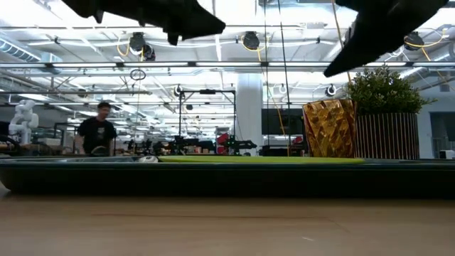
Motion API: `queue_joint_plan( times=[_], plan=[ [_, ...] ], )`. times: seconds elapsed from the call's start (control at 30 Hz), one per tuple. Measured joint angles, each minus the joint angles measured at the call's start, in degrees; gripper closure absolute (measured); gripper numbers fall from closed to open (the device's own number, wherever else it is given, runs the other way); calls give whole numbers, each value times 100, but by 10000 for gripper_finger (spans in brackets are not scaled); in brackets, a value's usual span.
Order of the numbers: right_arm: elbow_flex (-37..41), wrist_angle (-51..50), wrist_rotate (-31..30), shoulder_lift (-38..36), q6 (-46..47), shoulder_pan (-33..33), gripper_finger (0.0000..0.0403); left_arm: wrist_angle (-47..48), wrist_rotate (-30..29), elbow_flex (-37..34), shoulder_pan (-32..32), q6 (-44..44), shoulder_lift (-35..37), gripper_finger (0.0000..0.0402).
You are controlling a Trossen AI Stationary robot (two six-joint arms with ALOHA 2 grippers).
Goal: Pick and place plate/cup/fork/spoon on tray
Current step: Adjust the brown glass cup on the black tray
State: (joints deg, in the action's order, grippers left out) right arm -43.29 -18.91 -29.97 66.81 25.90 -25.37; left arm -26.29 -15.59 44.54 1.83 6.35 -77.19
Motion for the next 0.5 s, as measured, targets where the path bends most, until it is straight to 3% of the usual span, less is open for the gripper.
queue_joint_plan(
  times=[0.17,0.5],
  plan=[
    [-2,-251,365,427,674,-145,403,58,2,-94,-31,67,2,311],
    [-2,-899,-369,981,1542,-174,403,6,2,-94,-285,366,54,311]
  ],
)
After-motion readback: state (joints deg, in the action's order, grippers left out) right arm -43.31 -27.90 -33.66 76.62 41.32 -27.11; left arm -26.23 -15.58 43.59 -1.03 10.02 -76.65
